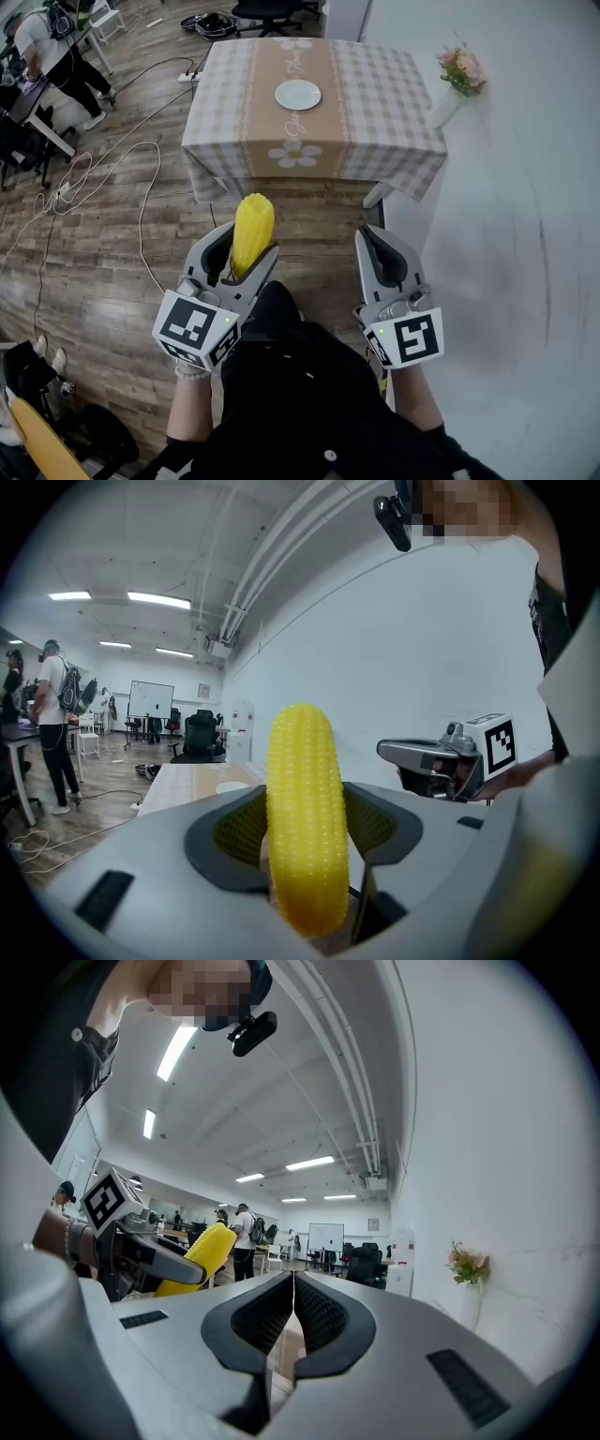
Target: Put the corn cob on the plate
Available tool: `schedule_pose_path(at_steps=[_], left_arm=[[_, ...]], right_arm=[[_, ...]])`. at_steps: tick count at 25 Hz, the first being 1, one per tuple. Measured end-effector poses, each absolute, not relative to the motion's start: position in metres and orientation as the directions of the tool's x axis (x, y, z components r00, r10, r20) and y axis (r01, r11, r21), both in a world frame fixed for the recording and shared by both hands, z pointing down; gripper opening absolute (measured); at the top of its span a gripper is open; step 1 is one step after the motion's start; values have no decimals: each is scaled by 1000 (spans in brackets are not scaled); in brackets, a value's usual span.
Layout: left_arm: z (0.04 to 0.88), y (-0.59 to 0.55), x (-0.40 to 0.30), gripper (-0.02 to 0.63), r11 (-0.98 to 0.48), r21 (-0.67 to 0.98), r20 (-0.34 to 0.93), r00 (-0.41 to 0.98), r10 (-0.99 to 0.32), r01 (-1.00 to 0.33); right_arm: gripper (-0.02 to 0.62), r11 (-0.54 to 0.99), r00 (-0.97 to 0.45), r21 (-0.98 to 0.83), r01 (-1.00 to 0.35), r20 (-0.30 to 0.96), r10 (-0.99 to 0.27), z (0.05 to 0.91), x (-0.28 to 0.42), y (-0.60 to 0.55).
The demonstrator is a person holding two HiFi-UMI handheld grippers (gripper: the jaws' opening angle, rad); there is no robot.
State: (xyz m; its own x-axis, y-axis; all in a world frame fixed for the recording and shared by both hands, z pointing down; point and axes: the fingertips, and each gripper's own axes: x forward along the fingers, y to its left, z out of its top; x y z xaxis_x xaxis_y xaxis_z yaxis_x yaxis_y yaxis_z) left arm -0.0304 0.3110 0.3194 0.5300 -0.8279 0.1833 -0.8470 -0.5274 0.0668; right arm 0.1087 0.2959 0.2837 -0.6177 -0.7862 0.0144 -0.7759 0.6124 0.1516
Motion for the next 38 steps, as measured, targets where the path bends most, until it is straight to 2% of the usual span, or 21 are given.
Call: schedule_pose_path(at_steps=[18, 38], left_arm=[[313, 274, -32, 252, -552, 51, 176, 551, -815, -832], [300, 164, -50, 252, -582, 76, 158, 586, -795, -810]], right_arm=[[41, 611, -615, 143, -778, 20, -788, 286, 102, 263], [41, 590, -593, 147, -794, 23, -805, 272, 83, 158]])
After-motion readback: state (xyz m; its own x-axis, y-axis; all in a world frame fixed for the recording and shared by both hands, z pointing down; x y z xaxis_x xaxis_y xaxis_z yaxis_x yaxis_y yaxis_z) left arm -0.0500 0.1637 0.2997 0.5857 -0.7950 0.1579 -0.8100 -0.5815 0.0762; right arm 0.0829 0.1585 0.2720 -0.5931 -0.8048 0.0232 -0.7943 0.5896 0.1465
